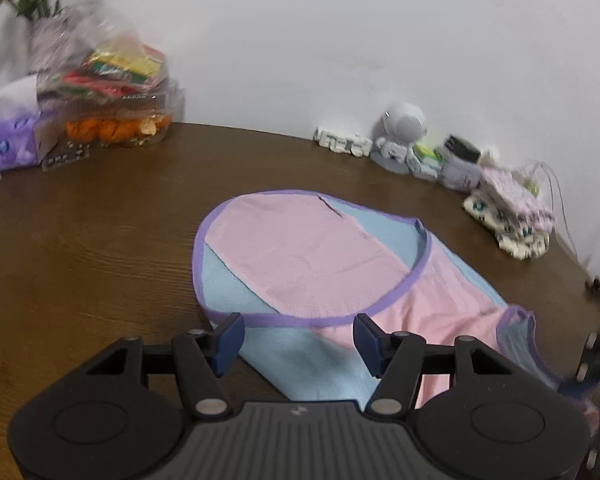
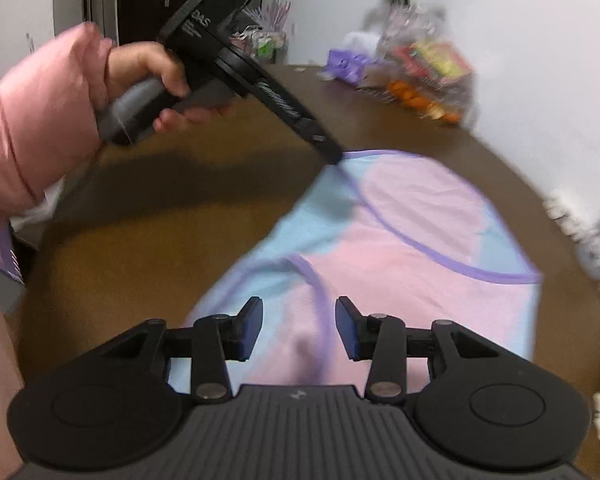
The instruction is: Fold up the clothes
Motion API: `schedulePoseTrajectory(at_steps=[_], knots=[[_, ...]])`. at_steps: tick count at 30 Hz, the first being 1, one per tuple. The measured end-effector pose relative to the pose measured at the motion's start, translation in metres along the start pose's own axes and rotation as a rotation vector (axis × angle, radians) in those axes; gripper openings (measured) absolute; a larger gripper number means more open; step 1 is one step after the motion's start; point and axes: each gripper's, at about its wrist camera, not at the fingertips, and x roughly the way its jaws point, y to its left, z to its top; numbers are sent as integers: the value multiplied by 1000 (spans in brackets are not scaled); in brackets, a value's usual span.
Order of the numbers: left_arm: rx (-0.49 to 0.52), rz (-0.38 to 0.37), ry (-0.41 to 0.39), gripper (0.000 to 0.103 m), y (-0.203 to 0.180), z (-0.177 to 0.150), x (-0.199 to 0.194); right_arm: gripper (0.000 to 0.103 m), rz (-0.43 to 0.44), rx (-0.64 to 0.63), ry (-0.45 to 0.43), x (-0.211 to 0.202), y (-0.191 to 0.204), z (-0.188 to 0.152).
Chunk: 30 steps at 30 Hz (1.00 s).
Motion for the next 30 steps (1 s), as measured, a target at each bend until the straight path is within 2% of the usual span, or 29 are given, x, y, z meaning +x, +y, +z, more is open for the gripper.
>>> schedulePoseTrajectory(at_steps=[2,6,9,15,20,23,26,28,29,30], knots=[[13,-34,4,57,4,2,9,41,29,113,21,14,0,10],[151,-60,54,56,0,11,39,41,21,310,41,35,-2,14],[211,-77,95,54,10,15,52,41,5,415,25,43,0,10],[408,-103,147,53,27,16,50,41,-17,536,-11,54,5,-1],[571,-111,214,53,16,21,61,40,-60,610,-56,61,4,-8],[636,-122,252,51,8,24,70,36,-82,637,-69,64,4,-9],[637,-158,287,42,10,27,73,32,-107,643,-79,67,7,-9],[627,-202,313,24,13,28,73,22,-123,641,-81,68,8,-9],[622,-215,320,19,14,28,72,19,-131,636,-80,69,9,-8],[619,-223,323,10,15,28,71,14,-139,630,-79,71,9,-8]])
